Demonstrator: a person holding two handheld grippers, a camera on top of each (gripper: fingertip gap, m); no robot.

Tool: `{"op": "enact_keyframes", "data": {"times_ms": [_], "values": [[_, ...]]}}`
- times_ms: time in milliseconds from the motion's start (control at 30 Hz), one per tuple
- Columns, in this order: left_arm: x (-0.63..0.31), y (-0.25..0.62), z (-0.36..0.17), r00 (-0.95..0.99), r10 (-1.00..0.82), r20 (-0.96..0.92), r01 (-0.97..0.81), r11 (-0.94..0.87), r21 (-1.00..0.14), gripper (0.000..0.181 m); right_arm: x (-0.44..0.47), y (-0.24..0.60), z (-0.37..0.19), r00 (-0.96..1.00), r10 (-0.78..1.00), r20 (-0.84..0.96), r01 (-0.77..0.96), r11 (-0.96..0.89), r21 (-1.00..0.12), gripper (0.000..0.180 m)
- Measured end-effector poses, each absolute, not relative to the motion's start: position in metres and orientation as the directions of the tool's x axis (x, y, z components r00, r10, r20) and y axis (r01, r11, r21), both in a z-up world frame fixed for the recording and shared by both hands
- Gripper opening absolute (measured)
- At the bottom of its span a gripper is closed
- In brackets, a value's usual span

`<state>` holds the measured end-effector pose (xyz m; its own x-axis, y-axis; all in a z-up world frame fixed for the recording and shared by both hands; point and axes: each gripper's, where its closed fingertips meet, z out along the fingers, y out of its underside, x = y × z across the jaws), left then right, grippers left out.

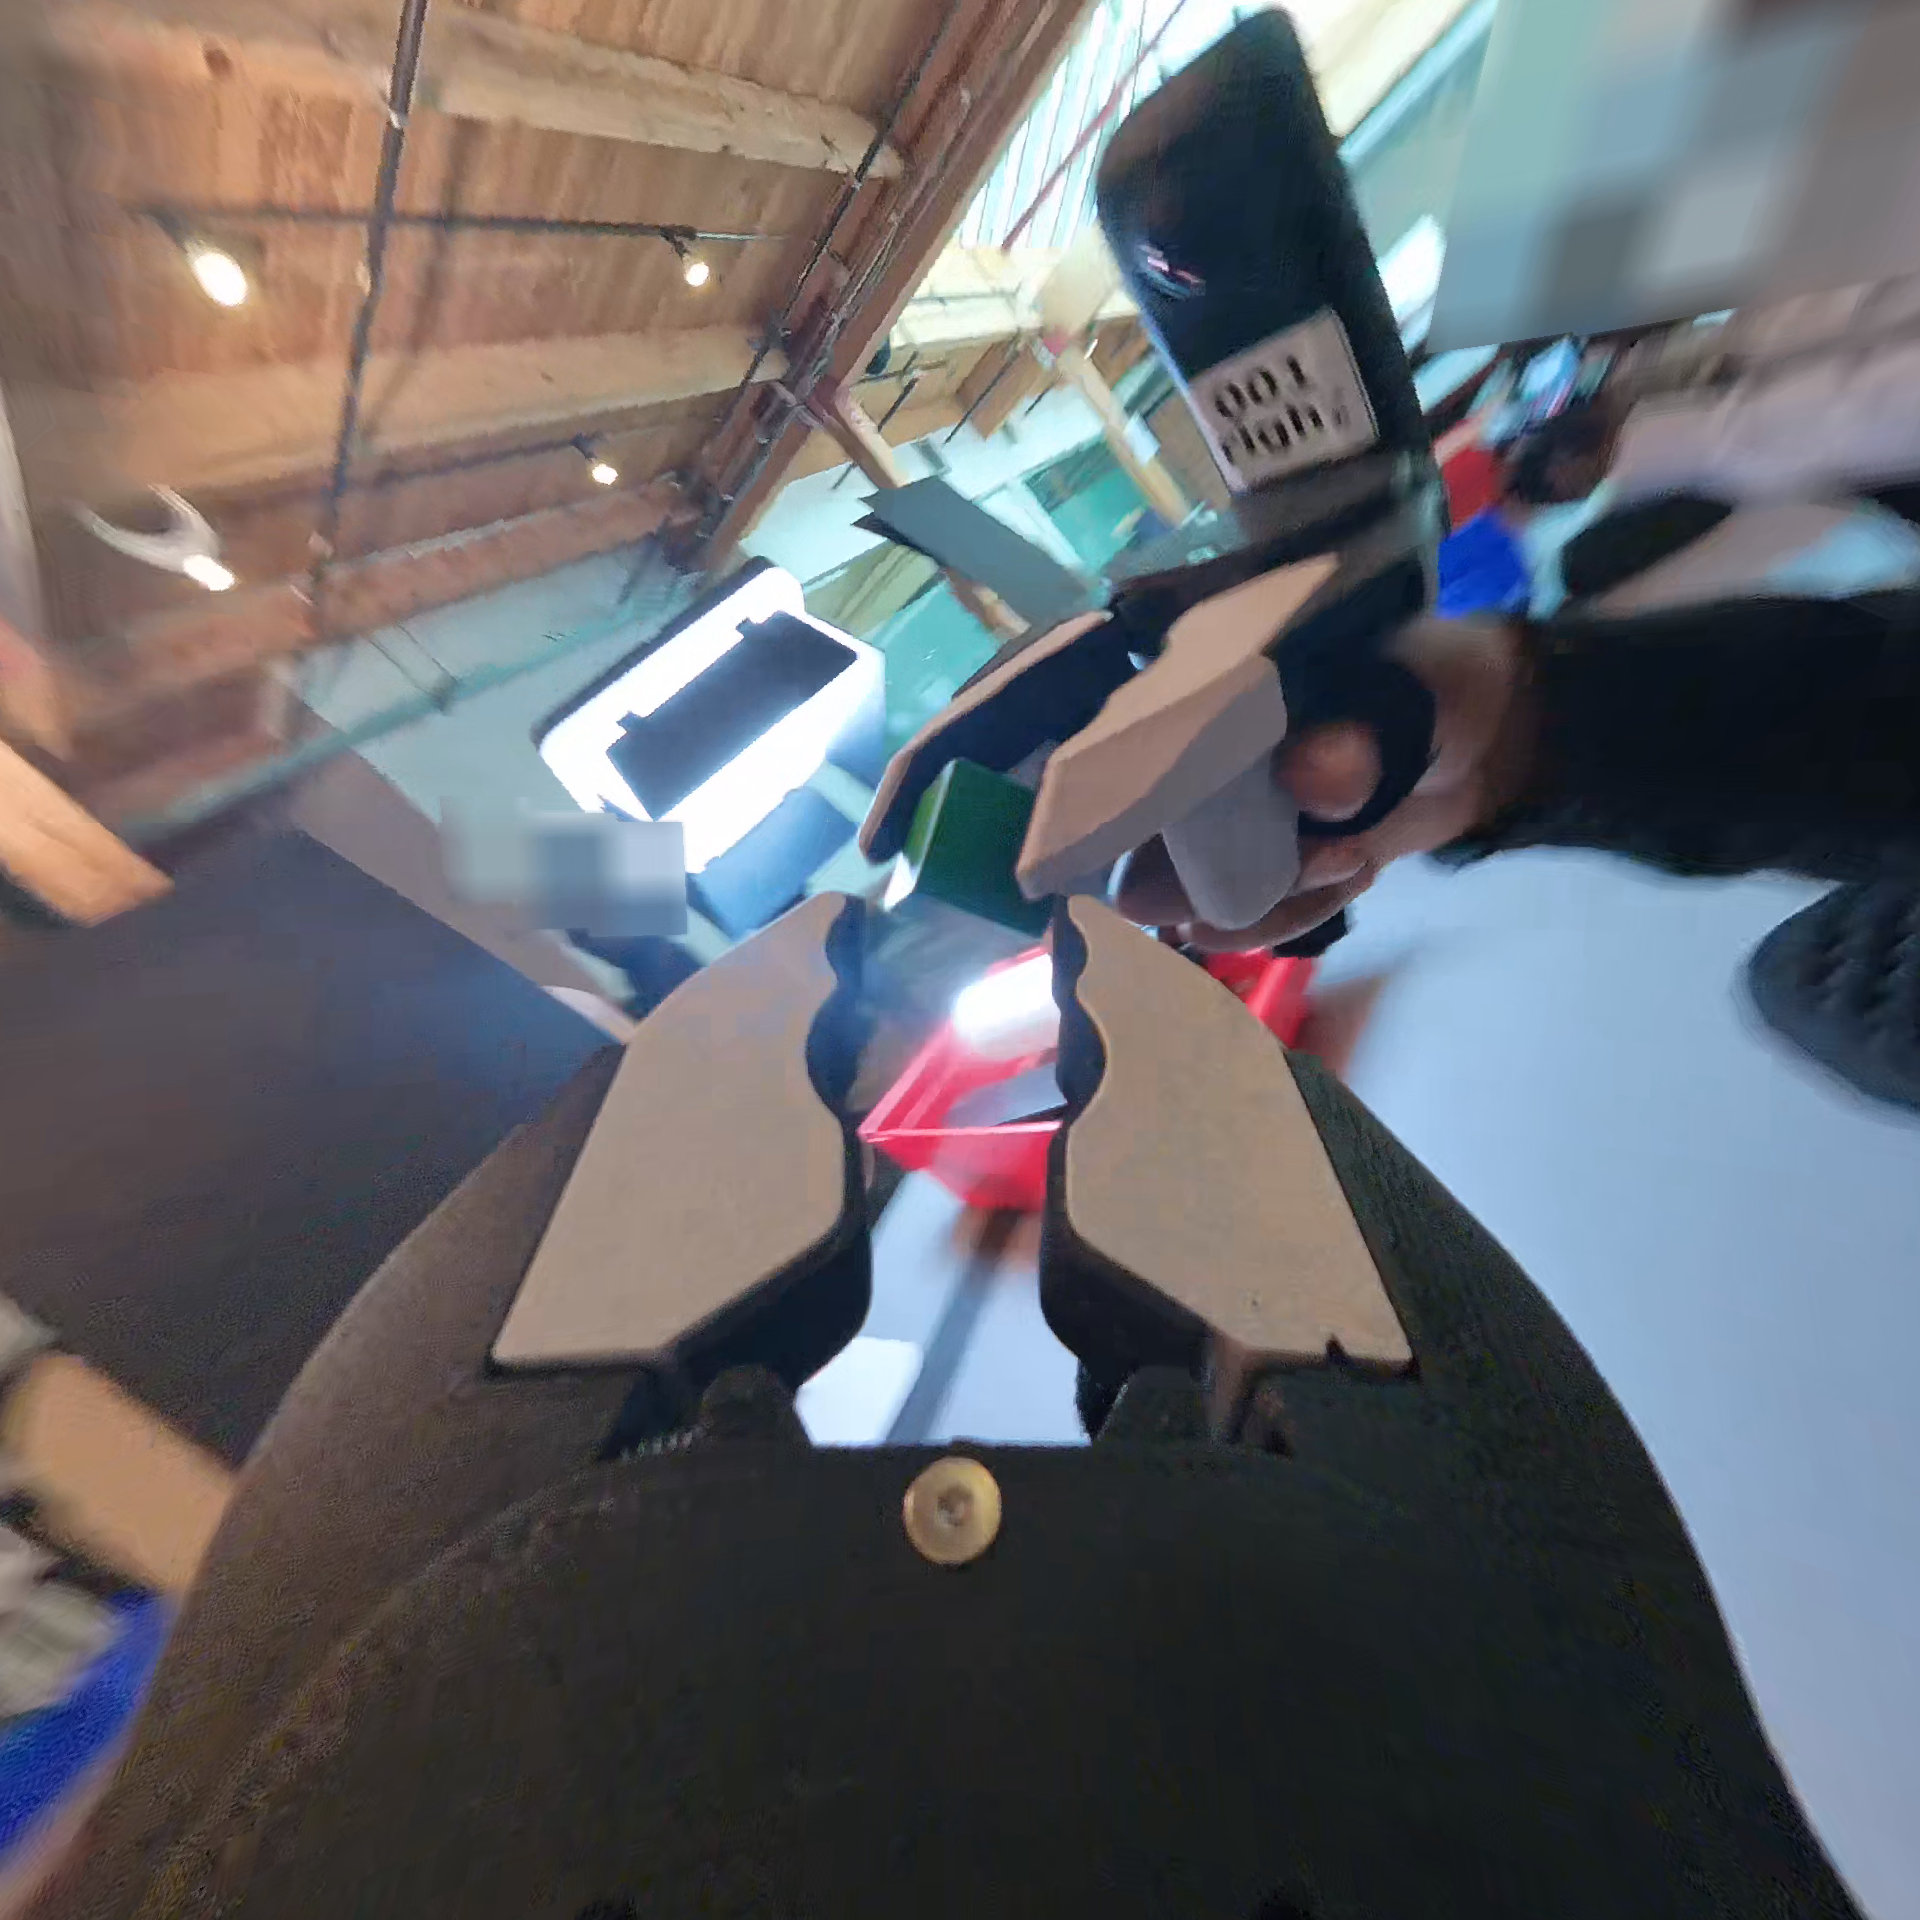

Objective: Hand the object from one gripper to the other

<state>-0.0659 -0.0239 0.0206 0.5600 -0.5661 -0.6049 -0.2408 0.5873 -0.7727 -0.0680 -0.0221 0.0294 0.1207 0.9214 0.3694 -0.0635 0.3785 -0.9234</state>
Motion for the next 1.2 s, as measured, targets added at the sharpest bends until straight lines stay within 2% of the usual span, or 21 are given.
{"op": "enact_keyframes", "data": {"times_ms": [100, 200, 300, 367, 467, 533, 700, 833, 900, 1067, 1200], "values": [[-0.074, -0.027, 0.033, 0.532, -0.777, -0.336, 0.023, 0.41, -0.912, 0.035, -0.06, -0.012, 0.036, 0.272, 0.777, 0.567, 0.002, 0.589, -0.808, 0.036], [-0.075, -0.021, 0.034, 0.489, -0.864, -0.12, 0.147, 0.218, -0.965, 0.036, -0.064, -0.014, 0.032, 0.328, 0.584, 0.742, 0.107, 0.758, -0.644, 0.036], [-0.065, -0.019, 0.023, 0.427, -0.904, -0.016, 0.146, 0.086, -0.986, 0.041, -0.074, -0.015, 0.021, 0.325, 0.396, 0.859, 0.231, 0.847, -0.478, 0.036], [-0.06, -0.017, 0.014, 0.436, -0.9, -0.026, 0.094, 0.074, -0.993, 0.041, -0.08, -0.016, 0.013, 0.3, 0.303, 0.905, 0.288, 0.875, -0.389, 0.036], [-0.061, -0.011, 0.006, 0.495, -0.86, -0.123, -0.005, 0.138, -0.99, 0.03, -0.084, -0.014, 0.007, 0.28, 0.268, 0.922, 0.32, 0.879, -0.353, 0.036], [-0.062, -0.01, 0.005, 0.513, -0.842, -0.166, -0.05, 0.164, -0.985, 0.03, -0.084, -0.015, 0.006, 0.27, 0.316, 0.91, 0.301, 0.87, -0.391, 0.036], [-0.068, -0.007, 0.008, 0.555, -0.779, -0.291, -0.107, 0.28, -0.954, 0.029, -0.079, -0.02, 0.005, 0.201, 0.596, 0.778, 0.181, 0.757, -0.627, 0.037], [-0.076, -0.005, 0.014, 0.607, -0.661, -0.441, -0.198, 0.412, -0.89, 0.029, -0.07, -0.021, 0.013, 0.154, 0.767, 0.623, 0.086, 0.617, -0.782, 0.039], [-0.078, -0.006, 0.016, 0.613, -0.563, -0.555, -0.291, 0.492, -0.821, 0.029, -0.066, -0.022, 0.017, 0.128, 0.828, 0.546, 0.054, 0.544, -0.837, 0.039], [-0.069, -0.012, 0.011, 0.506, -0.274, -0.818, -0.543, 0.636, -0.549, 0.029, -0.059, -0.025, 0.023, 0.051, 0.926, 0.374, -0.005, 0.375, -0.927, 0.039], [-0.055, -0.02, 0.004, 0.44, -0.236, -0.866, -0.562, 0.68, -0.471, 0.029, -0.055, -0.033, 0.021, -0.041, 0.95, 0.311, -0.009, 0.311, -0.95, 0.039]]}}
